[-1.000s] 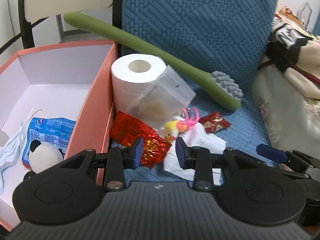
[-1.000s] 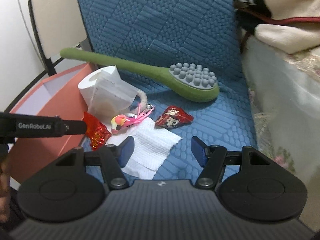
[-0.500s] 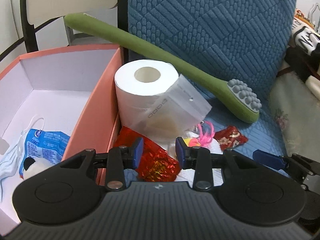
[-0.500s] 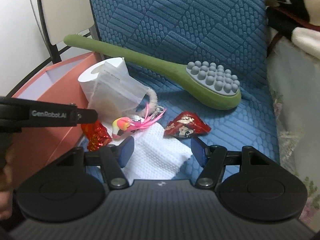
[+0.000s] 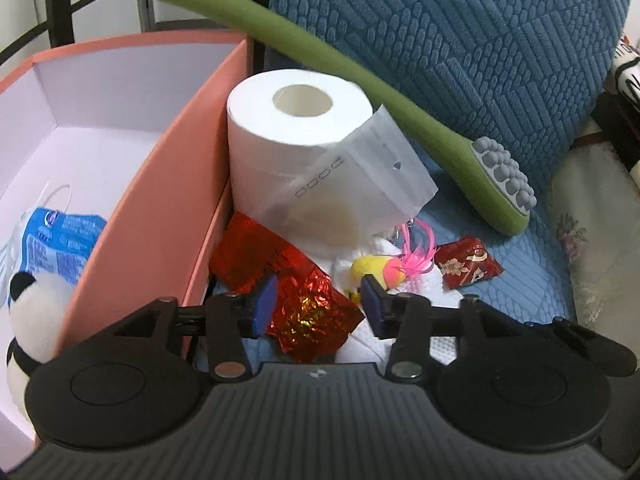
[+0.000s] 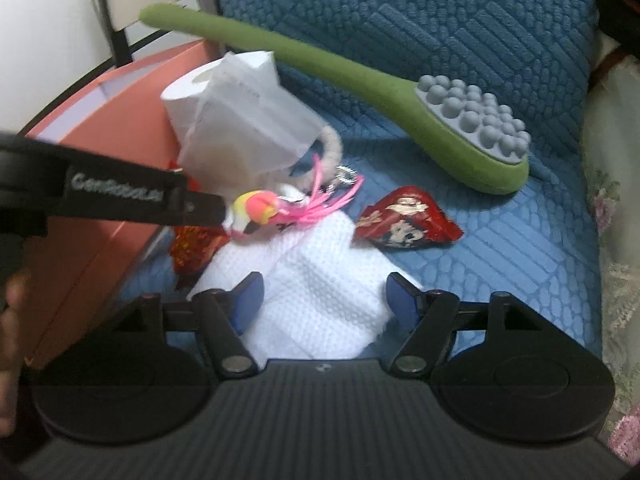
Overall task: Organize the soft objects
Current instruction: 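Grasp the red tea packet with the left tool while the right tool grasps the white towel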
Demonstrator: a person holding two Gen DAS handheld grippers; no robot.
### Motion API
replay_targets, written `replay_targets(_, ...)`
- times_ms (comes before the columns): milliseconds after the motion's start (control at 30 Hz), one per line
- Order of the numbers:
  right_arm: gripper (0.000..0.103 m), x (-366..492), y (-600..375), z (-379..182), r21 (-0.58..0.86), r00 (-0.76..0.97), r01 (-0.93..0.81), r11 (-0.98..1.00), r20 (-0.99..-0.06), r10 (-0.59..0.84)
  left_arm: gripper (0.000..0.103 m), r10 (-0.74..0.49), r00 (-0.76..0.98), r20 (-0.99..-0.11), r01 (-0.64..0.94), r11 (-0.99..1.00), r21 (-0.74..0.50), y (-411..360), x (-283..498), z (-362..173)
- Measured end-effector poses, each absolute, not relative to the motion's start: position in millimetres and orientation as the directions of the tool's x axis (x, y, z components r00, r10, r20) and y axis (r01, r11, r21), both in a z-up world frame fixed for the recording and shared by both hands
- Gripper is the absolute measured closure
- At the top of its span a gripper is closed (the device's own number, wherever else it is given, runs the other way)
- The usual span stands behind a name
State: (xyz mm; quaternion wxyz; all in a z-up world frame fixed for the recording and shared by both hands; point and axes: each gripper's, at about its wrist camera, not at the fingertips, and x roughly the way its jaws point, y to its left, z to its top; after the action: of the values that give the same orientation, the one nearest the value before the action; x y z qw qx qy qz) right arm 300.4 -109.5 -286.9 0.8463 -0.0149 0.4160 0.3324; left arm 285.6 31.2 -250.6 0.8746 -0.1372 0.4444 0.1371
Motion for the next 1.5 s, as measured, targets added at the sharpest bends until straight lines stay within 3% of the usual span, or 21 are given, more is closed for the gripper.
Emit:
replay_targets(67, 0.032, 299.7, -108.7, -286.4, 0.246, 0.422, -0.596, 0.764, -0.714, 0.559, 0.042, 0.124, 0.554, -0.823, -0.379, 0.918, -0.117, 30.7, 285.3, -251.8)
replay_targets(367, 0.03, 285.3, -97.1, -286.3, 0.117, 0.444, -0.669, 0.734, -0.729, 0.521, 0.038, 0.136, 0.516, -0.846, -0.465, 0.874, -0.144, 35.5, 287.8, -265.9)
replay_targets(500, 0.037, 285.0, -99.1, -283.6, 0.115, 0.453, -0.663, 0.74, -0.726, 0.518, 0.038, 0.11, 0.51, -0.853, -0.487, 0.854, -0.182, 40.3, 288.5, -272.4)
replay_targets(567, 0.047, 284.3, -98.9, -282.6, 0.116, 0.45, -0.667, 0.736, -0.724, 0.522, 0.038, 0.102, 0.515, -0.851, -0.487, 0.852, -0.193, 41.0, 287.0, -274.5)
replay_targets(633, 0.068, 284.4, -101.9, -280.4, 0.115, 0.459, -0.657, 0.745, -0.723, 0.516, 0.039, 0.092, 0.519, -0.85, -0.487, 0.849, -0.205, 42.9, 286.3, -275.0)
replay_targets(700, 0.081, 285.8, -106.5, -279.1, 0.121, 0.464, -0.645, 0.754, -0.723, 0.512, 0.039, 0.085, 0.522, -0.849, -0.482, 0.85, -0.211, 43.4, 285.6, -274.9)
replay_targets(800, 0.093, 286.5, -109.7, -276.8, 0.13, 0.459, -0.636, 0.761, -0.729, 0.508, 0.04, 0.08, 0.523, -0.848, -0.472, 0.856, -0.211, 42.8, 285.5, -274.2)
replay_targets(1167, 0.096, 285.0, -135.2, -272.4, 0.169, 0.511, -0.473, 0.865, -0.747, 0.425, 0.04, 0.053, 0.528, -0.847, -0.393, 0.9, -0.189, 32.9, 278.3, -261.9)
replay_targets(1500, 0.096, 271.9, -175.7, -252.9, 0.264, 0.594, -0.299, 0.917, -0.701, 0.395, 0.04, 0.034, 0.545, -0.838, -0.339, 0.923, -0.183, 15.4, 258.2, -240.2)
